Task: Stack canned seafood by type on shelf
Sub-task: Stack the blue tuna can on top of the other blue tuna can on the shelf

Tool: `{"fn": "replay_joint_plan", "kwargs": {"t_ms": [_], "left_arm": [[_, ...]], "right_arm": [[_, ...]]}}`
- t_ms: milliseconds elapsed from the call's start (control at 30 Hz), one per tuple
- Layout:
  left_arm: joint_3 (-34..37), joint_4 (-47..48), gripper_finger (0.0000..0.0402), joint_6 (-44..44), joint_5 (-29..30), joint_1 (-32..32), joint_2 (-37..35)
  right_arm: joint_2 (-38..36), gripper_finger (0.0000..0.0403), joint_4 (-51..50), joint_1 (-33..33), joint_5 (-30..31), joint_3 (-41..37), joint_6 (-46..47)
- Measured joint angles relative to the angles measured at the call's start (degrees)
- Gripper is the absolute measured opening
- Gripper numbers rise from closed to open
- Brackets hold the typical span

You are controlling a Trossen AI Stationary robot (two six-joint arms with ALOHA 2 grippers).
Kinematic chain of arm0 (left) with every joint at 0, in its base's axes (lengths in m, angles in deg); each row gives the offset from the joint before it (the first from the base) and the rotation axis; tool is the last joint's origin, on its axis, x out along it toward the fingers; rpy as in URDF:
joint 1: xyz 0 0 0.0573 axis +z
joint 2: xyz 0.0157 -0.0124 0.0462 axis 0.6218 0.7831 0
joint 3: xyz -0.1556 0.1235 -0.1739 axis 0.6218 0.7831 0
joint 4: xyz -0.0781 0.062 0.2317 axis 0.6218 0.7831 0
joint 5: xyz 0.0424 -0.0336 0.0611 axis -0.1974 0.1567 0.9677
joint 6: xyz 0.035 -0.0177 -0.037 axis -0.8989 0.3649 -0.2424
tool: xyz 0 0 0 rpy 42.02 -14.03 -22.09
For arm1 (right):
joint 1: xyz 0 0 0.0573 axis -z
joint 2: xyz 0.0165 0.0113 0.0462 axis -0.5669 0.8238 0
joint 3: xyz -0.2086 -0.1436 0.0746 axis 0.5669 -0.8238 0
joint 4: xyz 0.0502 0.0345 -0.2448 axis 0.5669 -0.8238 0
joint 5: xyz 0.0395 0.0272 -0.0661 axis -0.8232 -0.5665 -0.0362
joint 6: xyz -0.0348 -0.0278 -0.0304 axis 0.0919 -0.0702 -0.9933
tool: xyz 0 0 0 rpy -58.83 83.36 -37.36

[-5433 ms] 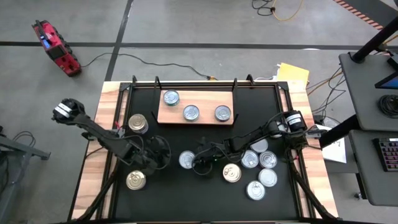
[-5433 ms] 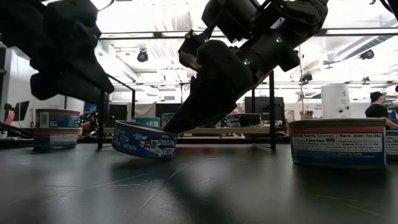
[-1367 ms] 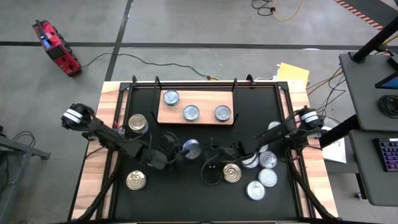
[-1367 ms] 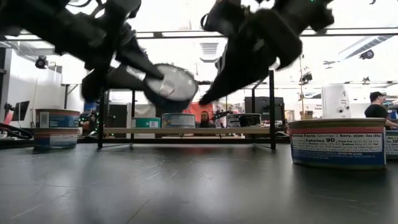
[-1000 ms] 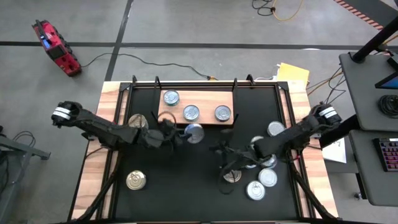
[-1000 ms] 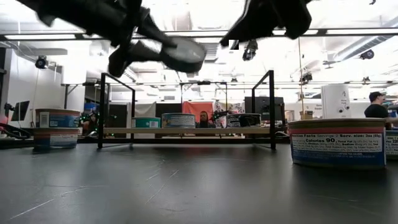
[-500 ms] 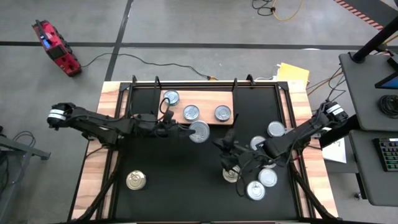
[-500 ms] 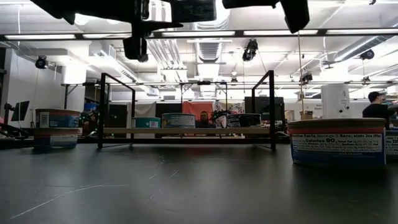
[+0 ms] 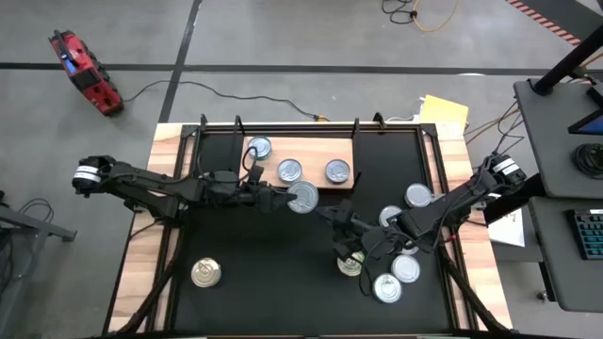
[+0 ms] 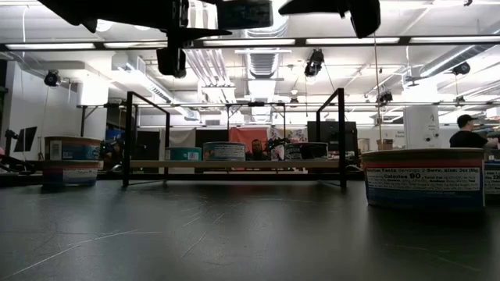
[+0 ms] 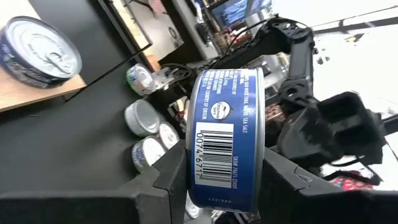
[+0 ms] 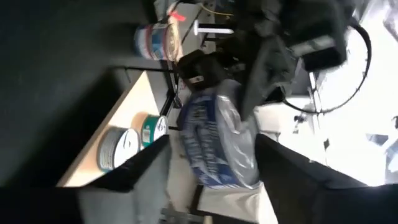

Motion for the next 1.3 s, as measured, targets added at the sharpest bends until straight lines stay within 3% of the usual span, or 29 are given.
{"fn": "replay_joint_plan", "kwargs": {"t_ms": [200,400,800,1133,1300], "left_arm": [[0.0,-0.3,0.012,0.5,-0.6,-0.1,0.0],[0.0,-0.8,0.012,1.1,-1.3,-0.5,0.0],[0.0,-3.0,0.012,1.2,-1.3,-0.8,1.9],[0.0,-4.7,0.0178,-0.4,-0.8,-0.8,3.2],[0.0,-4.6,0.02,-6.3,-0.7,-0.8,3.2]], "right_arm": [[1.6,0.0295,2.9,0.7,0.0,0.0,-6.6],[2.3,0.0299,3.5,3.7,0.5,0.3,-7.9],[2.8,0.0227,5.3,5.7,-1.5,0.4,-15.3],[2.8,0.0129,5.8,5.6,-1.0,0.4,-15.5],[2.8,0.0129,5.7,5.7,-1.0,0.4,-12.3]]}}
